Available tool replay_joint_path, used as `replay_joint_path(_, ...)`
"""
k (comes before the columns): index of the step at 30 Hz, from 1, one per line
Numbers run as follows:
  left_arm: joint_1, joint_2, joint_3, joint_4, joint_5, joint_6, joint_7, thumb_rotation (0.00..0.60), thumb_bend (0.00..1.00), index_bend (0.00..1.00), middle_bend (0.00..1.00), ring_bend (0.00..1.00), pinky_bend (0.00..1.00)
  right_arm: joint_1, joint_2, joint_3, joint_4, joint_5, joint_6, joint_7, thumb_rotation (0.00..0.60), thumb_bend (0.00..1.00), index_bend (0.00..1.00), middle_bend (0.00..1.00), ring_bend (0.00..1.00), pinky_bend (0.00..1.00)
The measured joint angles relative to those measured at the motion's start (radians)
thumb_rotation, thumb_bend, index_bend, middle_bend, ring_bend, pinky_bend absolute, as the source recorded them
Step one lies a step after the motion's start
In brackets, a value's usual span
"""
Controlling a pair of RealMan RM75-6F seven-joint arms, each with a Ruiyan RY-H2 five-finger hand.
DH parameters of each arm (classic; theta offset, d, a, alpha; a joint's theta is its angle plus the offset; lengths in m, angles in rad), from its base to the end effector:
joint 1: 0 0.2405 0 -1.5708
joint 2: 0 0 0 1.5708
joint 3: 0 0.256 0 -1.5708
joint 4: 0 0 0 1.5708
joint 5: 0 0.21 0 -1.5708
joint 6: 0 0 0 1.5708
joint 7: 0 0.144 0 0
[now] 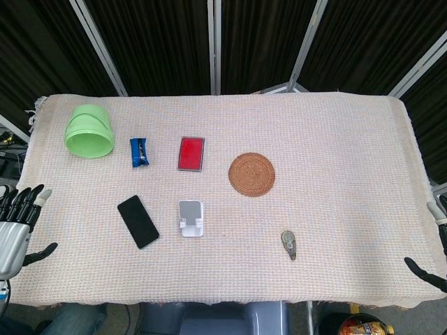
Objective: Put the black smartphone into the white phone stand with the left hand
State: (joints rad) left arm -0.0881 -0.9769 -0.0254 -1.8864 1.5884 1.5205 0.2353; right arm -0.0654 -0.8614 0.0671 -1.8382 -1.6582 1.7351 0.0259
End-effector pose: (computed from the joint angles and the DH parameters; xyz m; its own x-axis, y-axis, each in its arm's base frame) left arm -0.2532 0.1719 0.1773 0.4920 -0.0239 0.8703 0.8642 -0.1073 -0.4916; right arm -0.2658 -0.1360 0.2409 0.3910 0.1982 0.8988 -0.9116 -0.0511 0.4079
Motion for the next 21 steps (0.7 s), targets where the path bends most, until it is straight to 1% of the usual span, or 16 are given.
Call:
replay_joint_path(7,-0.001,-0.002,0.000,0.011,0.015,0.005,0.002,0.600,0.00,0.00,0.00,0.00,0.00,0.000,0.000,-0.003,-0.002,0.002,-0.009,-0.013,0.600,0.00,0.00,0.00,0.00,0.00)
replay_joint_path(11,-0.010,-0.009,0.000,0.023,0.014,-0.012,0.006,0.600,0.00,0.00,0.00,0.00,0.00,0.001,0.001,-0.005,-0.004,0.011,-0.021,-0.015,0.600,0.00,0.00,0.00,0.00,0.00)
replay_joint_path(15,-0.049,-0.027,-0.008,0.053,0.003,-0.081,0.008,0.600,0.00,0.00,0.00,0.00,0.00,0.006,0.002,-0.004,-0.009,0.021,-0.032,-0.017,0.600,0.00,0.00,0.00,0.00,0.00)
replay_joint_path(17,-0.079,-0.042,-0.014,0.078,-0.002,-0.129,0.009,0.600,0.00,0.00,0.00,0.00,0.04,0.009,0.002,-0.003,-0.011,0.030,-0.042,-0.023,0.600,0.00,0.00,0.00,0.00,0.00)
replay_joint_path(19,-0.123,-0.064,-0.019,0.116,-0.003,-0.197,0.009,0.600,0.00,0.01,0.00,0.00,0.10,0.013,0.001,-0.001,-0.014,0.041,-0.054,-0.027,0.600,0.00,0.00,0.00,0.00,0.00)
replay_joint_path(21,-0.175,-0.092,-0.022,0.164,0.002,-0.275,0.006,0.600,0.00,0.04,0.00,0.02,0.14,0.020,0.000,0.001,-0.018,0.054,-0.070,-0.030,0.600,0.00,0.00,0.00,0.00,0.00)
